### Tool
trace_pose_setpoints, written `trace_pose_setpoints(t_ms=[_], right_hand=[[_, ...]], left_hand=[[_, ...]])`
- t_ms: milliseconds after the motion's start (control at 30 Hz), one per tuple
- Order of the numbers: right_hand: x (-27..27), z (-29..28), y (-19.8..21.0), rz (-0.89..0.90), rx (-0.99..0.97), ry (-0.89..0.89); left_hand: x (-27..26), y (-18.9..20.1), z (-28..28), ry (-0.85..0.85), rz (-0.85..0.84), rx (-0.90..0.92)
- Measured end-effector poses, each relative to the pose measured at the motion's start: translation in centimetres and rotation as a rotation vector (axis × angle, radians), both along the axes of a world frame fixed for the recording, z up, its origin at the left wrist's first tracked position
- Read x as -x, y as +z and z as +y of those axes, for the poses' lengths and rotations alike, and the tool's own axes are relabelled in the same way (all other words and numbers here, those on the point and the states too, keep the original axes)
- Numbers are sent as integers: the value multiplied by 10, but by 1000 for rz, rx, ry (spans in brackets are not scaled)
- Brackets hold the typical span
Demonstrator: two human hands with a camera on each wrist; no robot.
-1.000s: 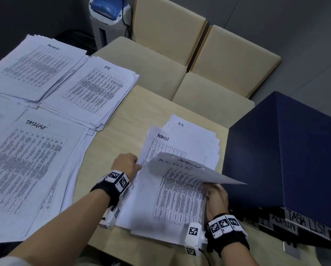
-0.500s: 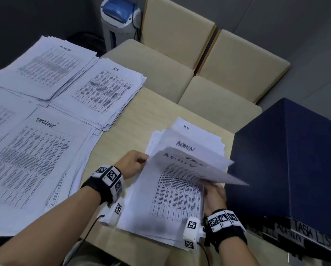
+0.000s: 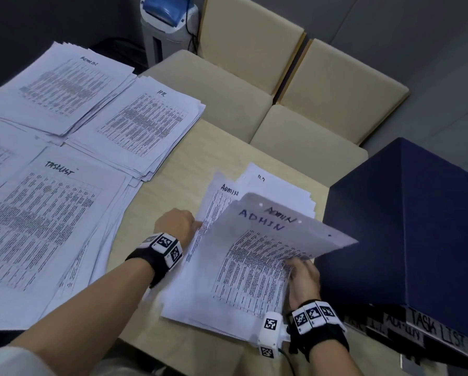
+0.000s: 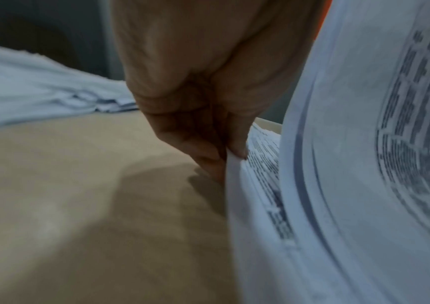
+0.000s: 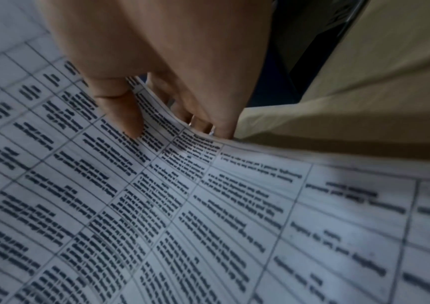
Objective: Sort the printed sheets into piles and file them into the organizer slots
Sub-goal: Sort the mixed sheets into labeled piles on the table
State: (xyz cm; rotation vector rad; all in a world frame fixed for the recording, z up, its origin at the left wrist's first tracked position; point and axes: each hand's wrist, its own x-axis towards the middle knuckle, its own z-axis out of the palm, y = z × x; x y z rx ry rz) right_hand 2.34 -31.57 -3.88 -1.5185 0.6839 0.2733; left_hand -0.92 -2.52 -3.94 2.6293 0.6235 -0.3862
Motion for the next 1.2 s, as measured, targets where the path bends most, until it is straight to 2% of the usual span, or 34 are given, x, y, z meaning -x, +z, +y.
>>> trace_pose_setpoints(t_ms=[67, 167, 233, 300, 400, 467, 500, 567, 633, 700, 867, 933, 1033, 1067, 1133, 1200], right_hand=[[-1, 2, 1, 30, -2, -4], [-5, 7, 2, 38, -43, 3], [-5, 11, 5, 30, -70, 18], [-5, 12, 3, 14, -103, 44], [-5, 11, 1, -2, -147, 107], [-3, 11, 2, -36, -144, 121], [-2, 12, 3, -69, -141, 121], [0, 14, 6, -101, -123, 81], [2, 14, 8, -98, -127, 36], [4, 12, 7, -101, -128, 44], [7, 9, 10, -80, -145, 25], [6, 8, 8, -67, -139, 26], [7, 8, 10, -20, -175, 35], [7, 7, 9, -14, -191, 26], [7, 6, 4, -26, -182, 15], [9, 6, 3, -28, -162, 17]], left_hand=[[1, 10, 3, -52, -44, -127], [-1, 17, 12, -123, -124, -36], [0, 18, 19, -134, -236, 171], [5, 24, 19, -71, -322, 487], [11, 30, 13, 96, -298, 987], [13, 26, 12, 157, -250, 1061], [12, 23, 11, 174, -236, 992], [10, 11, 11, 213, -206, 630], [12, 1, 11, 237, -81, 318], [13, -6, 9, 195, 13, 251], [9, -2, 9, 35, -109, 150], [9, 1, 14, 65, -212, 289], [13, 6, 17, 210, -332, 840], [15, 7, 17, 242, -334, 971], [18, 7, 13, 227, -265, 1106], [19, 7, 7, 190, -195, 1144]])
